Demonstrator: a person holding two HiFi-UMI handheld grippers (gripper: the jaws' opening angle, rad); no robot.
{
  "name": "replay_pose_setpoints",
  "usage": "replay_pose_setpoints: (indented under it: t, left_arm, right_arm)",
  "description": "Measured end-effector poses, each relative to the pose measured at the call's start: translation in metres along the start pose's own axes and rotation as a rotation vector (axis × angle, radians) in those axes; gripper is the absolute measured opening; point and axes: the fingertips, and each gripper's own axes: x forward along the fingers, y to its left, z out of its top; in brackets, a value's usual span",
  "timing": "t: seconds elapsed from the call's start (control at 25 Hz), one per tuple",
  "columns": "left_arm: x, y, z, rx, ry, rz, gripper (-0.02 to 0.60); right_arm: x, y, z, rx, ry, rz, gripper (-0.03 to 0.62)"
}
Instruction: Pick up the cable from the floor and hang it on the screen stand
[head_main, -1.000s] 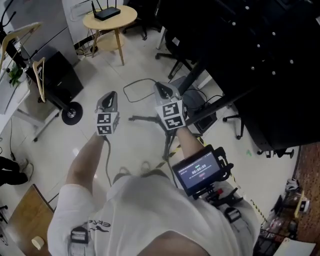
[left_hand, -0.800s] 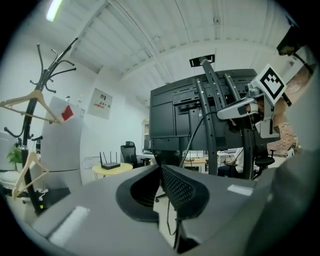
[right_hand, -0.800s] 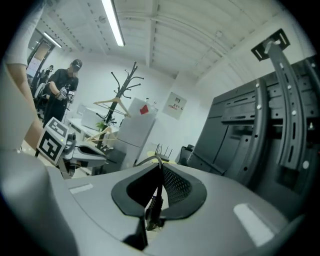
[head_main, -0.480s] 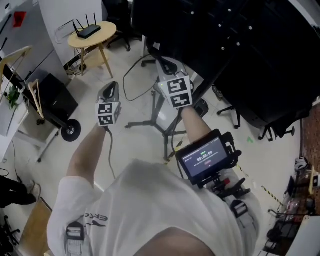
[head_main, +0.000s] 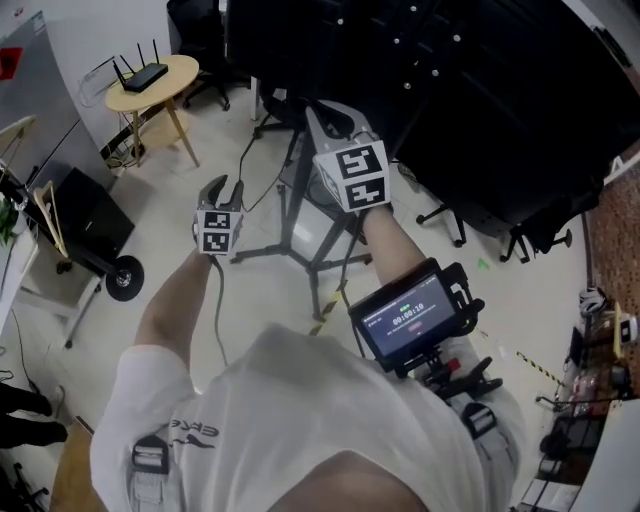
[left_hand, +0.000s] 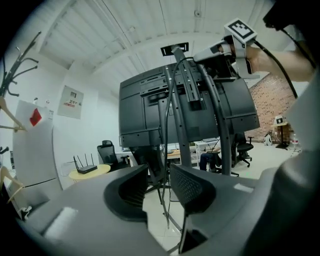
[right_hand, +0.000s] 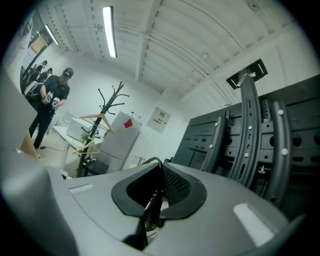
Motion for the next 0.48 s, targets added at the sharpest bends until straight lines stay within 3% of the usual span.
replay_pose_setpoints:
  t: [0.48]
  left_arm:
    - [0.045,-0.058,-0.023,0.027,0.053,-0.102,0.117]
  right_arm:
    - [-0.036,-0.045,0.029,0.032,-0.047,-0.061,0.037]
